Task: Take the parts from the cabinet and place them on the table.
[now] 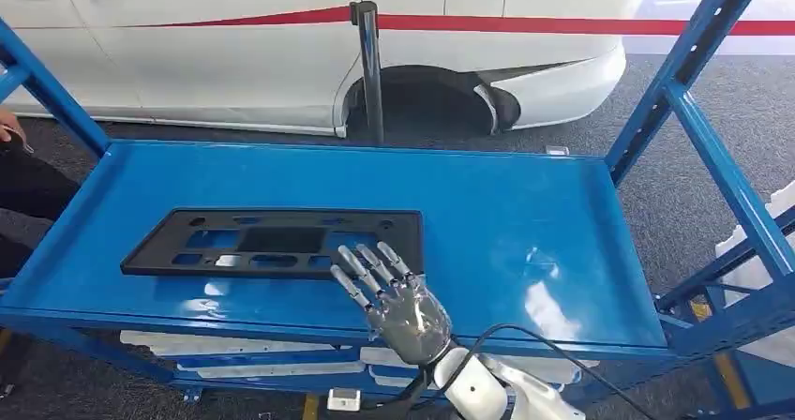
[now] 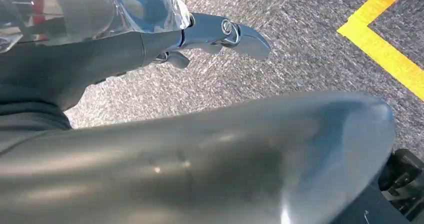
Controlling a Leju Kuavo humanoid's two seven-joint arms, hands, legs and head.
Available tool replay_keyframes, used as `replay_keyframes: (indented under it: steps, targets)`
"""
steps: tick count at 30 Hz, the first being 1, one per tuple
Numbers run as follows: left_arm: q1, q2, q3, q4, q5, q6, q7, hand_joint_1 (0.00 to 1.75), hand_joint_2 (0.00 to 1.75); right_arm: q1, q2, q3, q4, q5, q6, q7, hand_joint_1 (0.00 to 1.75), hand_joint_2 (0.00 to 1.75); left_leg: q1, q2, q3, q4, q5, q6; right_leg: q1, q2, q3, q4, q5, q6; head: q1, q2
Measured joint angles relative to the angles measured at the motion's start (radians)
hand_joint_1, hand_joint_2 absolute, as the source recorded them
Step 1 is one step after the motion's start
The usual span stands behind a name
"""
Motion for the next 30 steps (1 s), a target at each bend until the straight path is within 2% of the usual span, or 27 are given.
replay_keyframes:
  steps: [8,18,30]
  targets:
    - [-0.001,0.0,-0.002,0.0,0.001,0.0,0.003,0.0,0.0,-0.031,0.02,-0.029,0.11,-0.029,-0.032,0.056,0.0,1.75,0.0,0.0,0.0,0.0,0.0,0.0,0.0,0.0,0.0,0.0,0.0,0.0,0.0,0.0]
    - [-0.001,0.0,-0.002,0.0,-0.002,0.0,0.011,0.0,0.0,-0.047,0.036,-0.058,0.168,-0.041,-0.052,0.071,0.0,1.75,0.0,0.0,0.0,0.0,0.0,0.0,0.0,0.0,0.0,0.0,0.0,0.0,0.0,0.0]
    - [-0.007,0.0,-0.019,0.0,-0.014,-0.007,0.012,0.0,0.0,-0.074,0.049,-0.096,0.268,-0.082,-0.115,0.1,0.0,1.75,0.0,0.0,0.002,0.0,0.0,0.0,0.0,0.0,0.002,0.0,0.0,0.0,0.0,0.0]
